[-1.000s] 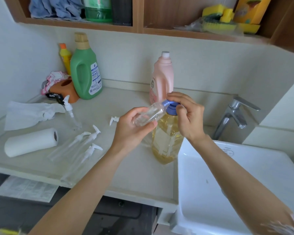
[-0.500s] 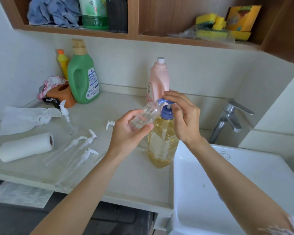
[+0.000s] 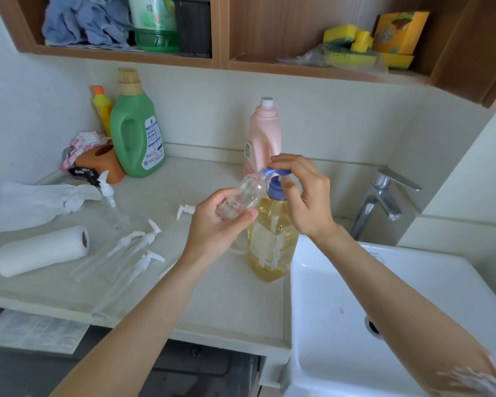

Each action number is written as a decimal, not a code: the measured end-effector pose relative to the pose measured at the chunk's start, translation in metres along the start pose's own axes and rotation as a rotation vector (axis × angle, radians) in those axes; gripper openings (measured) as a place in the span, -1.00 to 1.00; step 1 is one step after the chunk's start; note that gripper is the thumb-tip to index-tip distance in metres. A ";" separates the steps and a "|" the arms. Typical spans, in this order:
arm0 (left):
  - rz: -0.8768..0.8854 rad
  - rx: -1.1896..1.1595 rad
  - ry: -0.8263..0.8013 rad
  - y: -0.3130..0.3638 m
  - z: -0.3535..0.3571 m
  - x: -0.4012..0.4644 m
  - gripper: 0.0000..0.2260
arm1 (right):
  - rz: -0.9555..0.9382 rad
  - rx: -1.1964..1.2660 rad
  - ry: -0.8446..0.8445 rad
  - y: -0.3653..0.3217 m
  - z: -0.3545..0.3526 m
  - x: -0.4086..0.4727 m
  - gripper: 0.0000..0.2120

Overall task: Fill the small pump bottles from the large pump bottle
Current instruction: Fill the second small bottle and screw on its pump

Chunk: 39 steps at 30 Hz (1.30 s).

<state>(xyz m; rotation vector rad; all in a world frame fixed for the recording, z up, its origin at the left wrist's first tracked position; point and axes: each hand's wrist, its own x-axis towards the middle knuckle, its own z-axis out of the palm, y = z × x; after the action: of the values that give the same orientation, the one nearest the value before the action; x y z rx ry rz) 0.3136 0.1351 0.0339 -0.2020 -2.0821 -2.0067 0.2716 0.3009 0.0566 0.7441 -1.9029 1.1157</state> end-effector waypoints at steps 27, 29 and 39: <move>0.019 -0.048 -0.004 -0.004 0.004 0.000 -0.73 | -0.050 -0.099 -0.069 -0.001 -0.004 0.004 -0.66; 0.028 -0.048 -0.003 -0.002 0.004 0.001 -0.73 | -0.072 -0.080 -0.106 0.000 -0.013 0.013 -0.65; 0.082 -0.021 0.005 -0.007 0.002 0.001 -0.71 | 0.014 0.020 0.112 0.004 0.007 -0.006 -0.68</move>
<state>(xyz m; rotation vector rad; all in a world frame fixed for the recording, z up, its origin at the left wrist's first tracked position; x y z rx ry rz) 0.3107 0.1371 0.0273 -0.2807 -2.0166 -1.9800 0.2694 0.2967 0.0478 0.6664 -1.8077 1.1629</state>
